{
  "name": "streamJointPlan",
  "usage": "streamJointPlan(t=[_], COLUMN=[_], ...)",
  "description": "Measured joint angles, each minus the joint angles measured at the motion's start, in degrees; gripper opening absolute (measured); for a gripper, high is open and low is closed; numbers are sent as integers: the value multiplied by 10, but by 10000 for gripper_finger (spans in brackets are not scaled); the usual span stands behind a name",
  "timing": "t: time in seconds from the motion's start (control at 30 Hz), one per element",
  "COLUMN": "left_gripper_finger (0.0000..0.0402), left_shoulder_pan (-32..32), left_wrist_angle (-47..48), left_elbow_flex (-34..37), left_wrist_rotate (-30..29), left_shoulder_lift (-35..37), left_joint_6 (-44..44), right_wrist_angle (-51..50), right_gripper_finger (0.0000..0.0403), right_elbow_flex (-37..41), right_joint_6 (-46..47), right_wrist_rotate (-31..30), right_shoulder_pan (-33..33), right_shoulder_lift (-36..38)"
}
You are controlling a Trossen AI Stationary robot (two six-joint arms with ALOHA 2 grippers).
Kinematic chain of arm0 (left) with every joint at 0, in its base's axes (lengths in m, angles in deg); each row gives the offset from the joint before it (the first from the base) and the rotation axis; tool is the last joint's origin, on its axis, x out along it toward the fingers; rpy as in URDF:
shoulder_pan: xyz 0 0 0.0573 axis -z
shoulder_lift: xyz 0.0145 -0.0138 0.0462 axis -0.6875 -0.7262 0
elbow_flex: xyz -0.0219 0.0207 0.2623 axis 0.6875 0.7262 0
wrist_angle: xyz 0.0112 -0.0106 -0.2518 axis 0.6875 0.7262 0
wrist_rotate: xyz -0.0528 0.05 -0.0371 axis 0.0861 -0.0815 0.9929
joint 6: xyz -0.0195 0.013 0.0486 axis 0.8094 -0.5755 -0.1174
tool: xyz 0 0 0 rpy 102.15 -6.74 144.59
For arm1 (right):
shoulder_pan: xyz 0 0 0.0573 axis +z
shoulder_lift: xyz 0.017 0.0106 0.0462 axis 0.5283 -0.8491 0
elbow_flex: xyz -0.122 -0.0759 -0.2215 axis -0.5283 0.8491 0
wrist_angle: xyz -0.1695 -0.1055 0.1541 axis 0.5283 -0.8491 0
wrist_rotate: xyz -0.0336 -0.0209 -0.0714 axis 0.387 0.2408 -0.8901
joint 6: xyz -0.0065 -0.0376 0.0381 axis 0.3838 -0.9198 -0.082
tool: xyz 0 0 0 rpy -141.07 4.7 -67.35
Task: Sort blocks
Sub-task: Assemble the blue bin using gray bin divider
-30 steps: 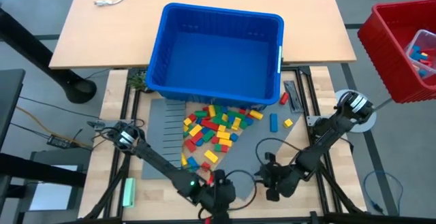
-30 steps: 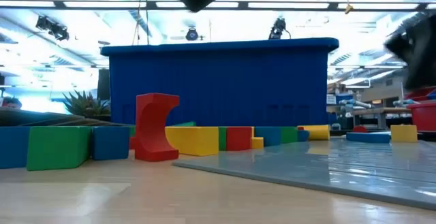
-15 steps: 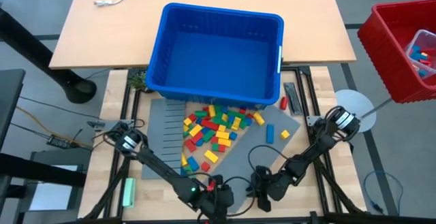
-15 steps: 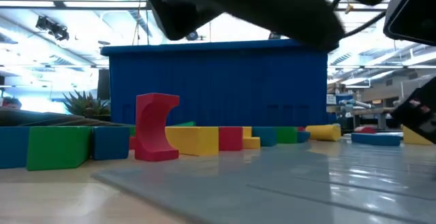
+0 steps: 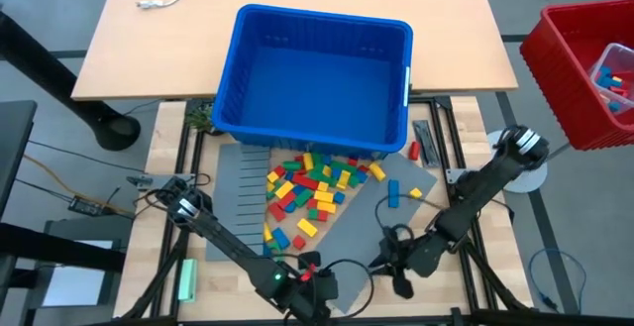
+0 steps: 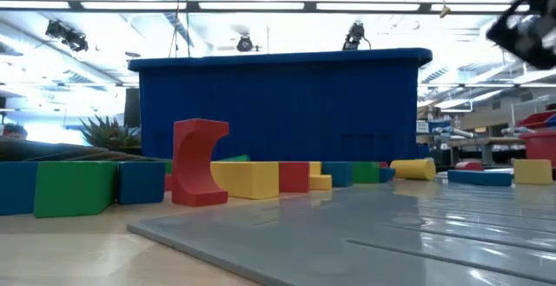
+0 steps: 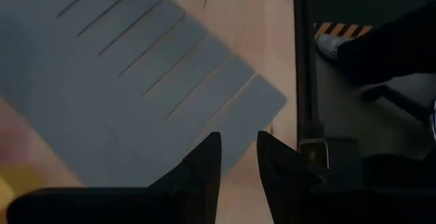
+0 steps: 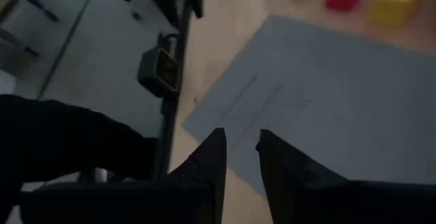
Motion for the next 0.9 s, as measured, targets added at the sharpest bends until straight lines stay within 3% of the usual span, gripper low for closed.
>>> streamJointPlan(t=[0.2, 0.4, 0.6, 0.9], left_gripper_finger=[103, 103, 103, 103], left_shoulder_pan=[11, 13, 4, -9], left_wrist_angle=[-6, -52, -144, -248], left_elbow_flex=[47, 105, 160, 243], left_wrist_rotate=[0, 2, 10, 20], left_shoulder_lift=[0, 0, 1, 4], left_joint_6=[95, 145, 130, 170], right_wrist_angle=[-191, -354, -378, -354], right_gripper_finger=[61, 55, 67, 142], right_elbow_flex=[0, 1, 17, 84], right_joint_6=[62, 111, 119, 196], right_wrist_rotate=[-67, -71, -21, 63], right_shoulder_pan=[-20, -64, -113, -134], right_shoulder_lift=[97, 140, 136, 96])
